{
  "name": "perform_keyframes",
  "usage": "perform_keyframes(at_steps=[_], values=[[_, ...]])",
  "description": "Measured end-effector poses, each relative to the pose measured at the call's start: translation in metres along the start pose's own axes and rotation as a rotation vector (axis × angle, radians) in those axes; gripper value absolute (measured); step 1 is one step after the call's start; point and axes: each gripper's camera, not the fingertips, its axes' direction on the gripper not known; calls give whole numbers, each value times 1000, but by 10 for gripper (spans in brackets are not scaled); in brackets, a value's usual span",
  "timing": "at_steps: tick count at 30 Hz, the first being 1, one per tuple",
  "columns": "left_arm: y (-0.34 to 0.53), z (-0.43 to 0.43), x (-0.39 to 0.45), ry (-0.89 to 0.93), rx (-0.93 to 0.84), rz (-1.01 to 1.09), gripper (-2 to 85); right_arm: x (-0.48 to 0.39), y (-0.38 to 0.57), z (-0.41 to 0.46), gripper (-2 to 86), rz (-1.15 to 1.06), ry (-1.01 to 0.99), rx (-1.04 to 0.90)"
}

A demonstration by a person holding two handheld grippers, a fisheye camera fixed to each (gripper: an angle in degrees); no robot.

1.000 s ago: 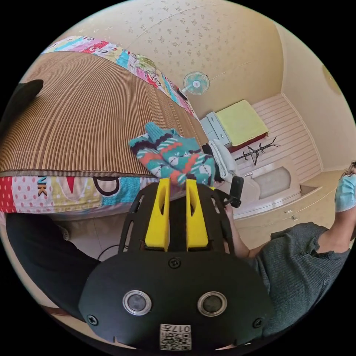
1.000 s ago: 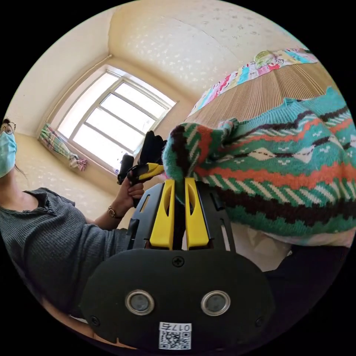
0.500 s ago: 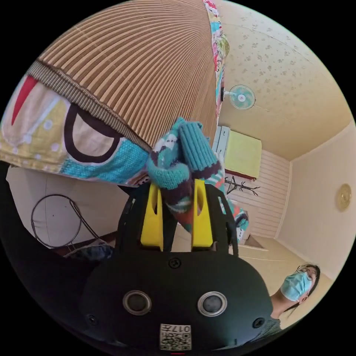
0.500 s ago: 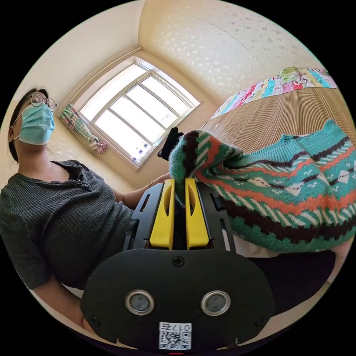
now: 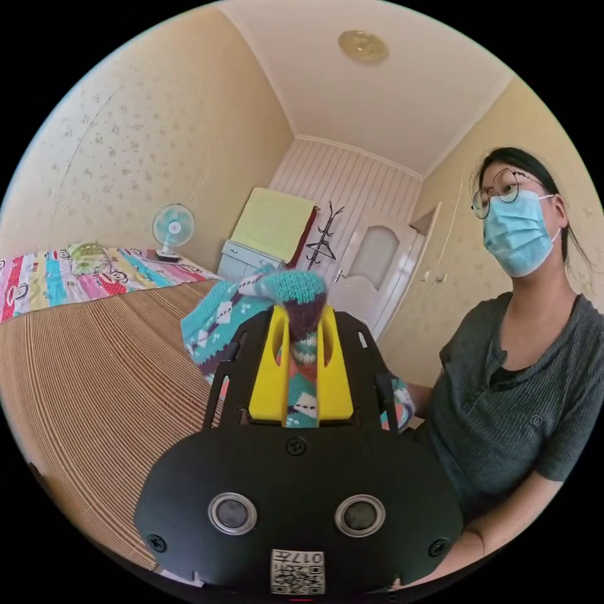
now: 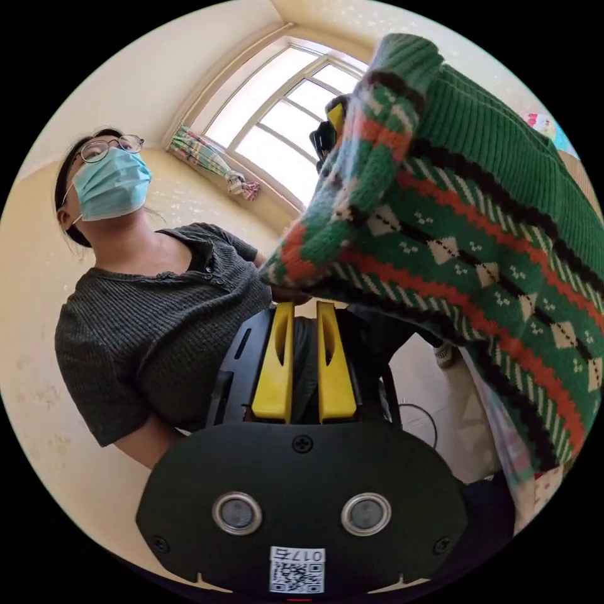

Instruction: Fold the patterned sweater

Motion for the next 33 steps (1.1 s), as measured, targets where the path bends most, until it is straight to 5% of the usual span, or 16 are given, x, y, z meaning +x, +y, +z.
perform_keyframes(at_steps=[4,11,18,24,33], values=[[57,38,-25,-199,-195,-159,66,20,1,-42,72,183,156,109],[114,69,-39,12,-116,-296,68,42,-51,-49,97,299,378,347],[112,56,-42,-27,-176,-328,94,117,-72,0,93,385,141,332],[132,12,-112,308,-64,-655,245,123,-79,27,75,400,86,263],[131,9,-126,-189,-418,-652,63,100,-82,35,17,355,117,205]])
